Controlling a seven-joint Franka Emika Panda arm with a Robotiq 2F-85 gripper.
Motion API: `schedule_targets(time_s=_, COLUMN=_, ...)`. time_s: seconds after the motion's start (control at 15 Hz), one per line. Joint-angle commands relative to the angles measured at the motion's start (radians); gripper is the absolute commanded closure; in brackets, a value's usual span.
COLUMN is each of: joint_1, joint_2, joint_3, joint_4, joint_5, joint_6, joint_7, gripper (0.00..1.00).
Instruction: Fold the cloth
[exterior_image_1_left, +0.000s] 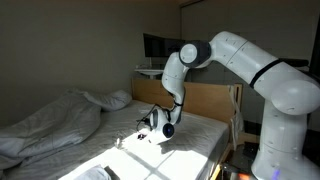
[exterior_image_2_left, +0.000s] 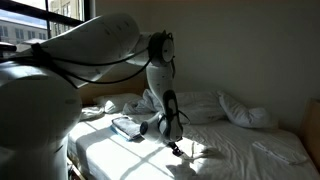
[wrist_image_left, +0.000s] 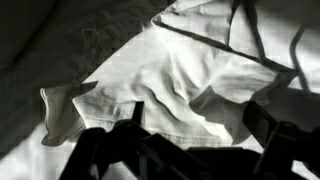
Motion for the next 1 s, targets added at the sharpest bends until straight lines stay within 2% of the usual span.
schedule_targets(time_s=0.0, joint_1=-0.018, joint_2=-0.012, joint_3=0.033, joint_4=0.005, joint_5=0.002, joint_6=0.027, joint_7=-0.018, gripper=0.00)
schedule_targets(time_s=0.07, joint_1=-0.018, joint_2=-0.010, joint_3=0.038, joint_4=0.009, joint_5=0.002, joint_6=0.029, joint_7=-0.017, gripper=0.00)
schedule_targets(time_s=0.13, joint_1=-0.019, joint_2=-0.008, joint_3=0.043, joint_4=0.015, joint_5=0.002, joint_6=0.036, joint_7=-0.017, gripper=0.06)
schedule_targets(time_s=0.2, joint_1=-0.018, joint_2=-0.007, joint_3=0.047, joint_4=0.019, joint_5=0.002, joint_6=0.038, joint_7=-0.017, gripper=0.27)
schedule_targets(time_s=0.33, joint_1=-0.018, joint_2=-0.008, joint_3=0.048, joint_4=0.013, joint_5=0.001, joint_6=0.020, joint_7=-0.009, gripper=0.32)
schedule_targets(time_s=0.4, joint_1=-0.020, joint_2=-0.008, joint_3=0.044, joint_4=0.008, joint_5=0.002, joint_6=0.008, joint_7=-0.005, gripper=0.37)
schedule_targets(time_s=0.67, joint_1=-0.012, joint_2=-0.014, joint_3=0.036, joint_4=0.003, joint_5=0.002, joint_6=-0.017, joint_7=-0.017, gripper=0.65)
schedule_targets(time_s=0.93, joint_1=0.035, joint_2=-0.013, joint_3=0.026, joint_4=0.025, joint_5=0.001, joint_6=-0.038, joint_7=-0.098, gripper=0.89)
